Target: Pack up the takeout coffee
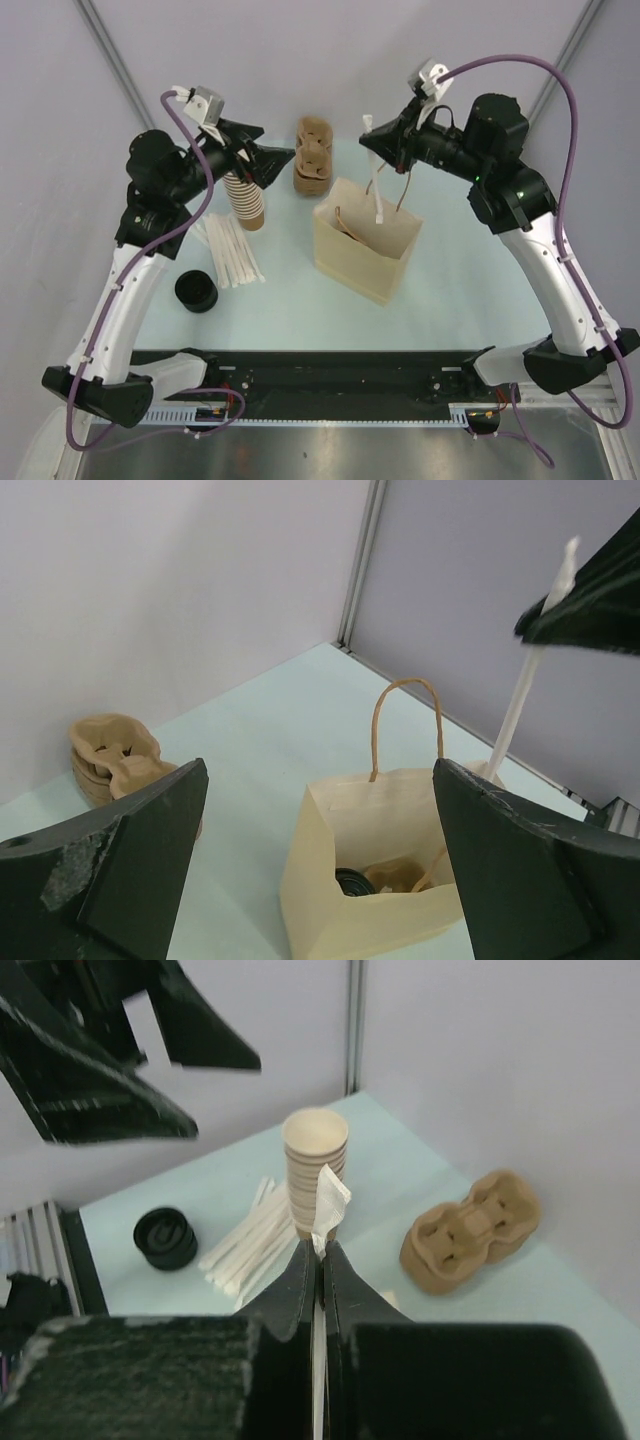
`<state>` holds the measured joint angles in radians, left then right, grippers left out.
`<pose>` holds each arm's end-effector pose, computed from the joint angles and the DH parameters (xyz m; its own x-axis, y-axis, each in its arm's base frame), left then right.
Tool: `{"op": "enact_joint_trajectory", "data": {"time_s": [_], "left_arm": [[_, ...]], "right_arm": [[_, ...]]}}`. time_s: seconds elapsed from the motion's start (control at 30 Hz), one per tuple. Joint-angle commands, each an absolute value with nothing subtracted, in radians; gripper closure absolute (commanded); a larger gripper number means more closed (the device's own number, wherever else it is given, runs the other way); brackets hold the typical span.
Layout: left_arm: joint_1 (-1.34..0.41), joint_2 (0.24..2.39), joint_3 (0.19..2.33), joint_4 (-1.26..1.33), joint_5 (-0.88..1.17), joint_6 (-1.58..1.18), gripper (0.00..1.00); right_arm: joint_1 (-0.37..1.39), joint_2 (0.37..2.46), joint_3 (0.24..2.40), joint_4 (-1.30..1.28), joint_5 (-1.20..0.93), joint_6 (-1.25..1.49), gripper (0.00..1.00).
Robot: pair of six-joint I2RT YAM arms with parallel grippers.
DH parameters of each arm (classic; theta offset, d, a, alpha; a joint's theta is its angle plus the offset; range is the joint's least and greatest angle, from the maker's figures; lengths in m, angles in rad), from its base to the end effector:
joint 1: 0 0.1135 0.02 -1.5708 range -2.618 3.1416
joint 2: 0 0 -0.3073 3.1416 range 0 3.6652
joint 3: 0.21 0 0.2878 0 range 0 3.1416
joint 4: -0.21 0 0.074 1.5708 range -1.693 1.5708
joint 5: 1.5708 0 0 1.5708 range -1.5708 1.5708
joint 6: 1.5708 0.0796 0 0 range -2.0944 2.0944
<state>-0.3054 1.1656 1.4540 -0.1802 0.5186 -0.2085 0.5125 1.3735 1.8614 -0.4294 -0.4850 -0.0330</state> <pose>0.2685 -0.1260 0.5489 -0.0506 -0.1726 -0.9837 0.7366 0.6587 -0.1534 0.2646 0.1914 0.6082 0.0786 0.0108 -0.9968 -0.8373 0.5435 -0.0602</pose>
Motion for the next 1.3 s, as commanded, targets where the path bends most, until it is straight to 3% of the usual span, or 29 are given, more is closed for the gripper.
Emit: {"op": "enact_joint_trajectory", "data": {"time_s": [0.0,0.5,0.83,1.17,1.27], "left_arm": [[-0.291,1.124,1.433,-0.198,0.506,-0.192,0.01],[-0.275,1.094,1.356,-0.233,0.483,-0.201,0.0],[-0.253,1.088,1.315,-0.262,0.472,-0.195,0.0],[-0.233,1.1,1.307,-0.293,0.483,-0.184,0.0],[-0.221,1.108,1.319,-0.308,0.498,-0.183,0.0]], "right_arm": [[0.522,1.321,1.769,-0.522,-0.52,-0.133,1.0],[0.584,1.259,1.32,-0.342,-0.502,-0.184,1.0],[0.598,1.27,1.217,-0.351,-0.494,-0.235,1.0],[0.597,1.249,1.216,-0.324,-0.491,-0.218,0.6],[0.598,1.215,1.219,-0.301,-0.466,-0.201,0.54]]}}
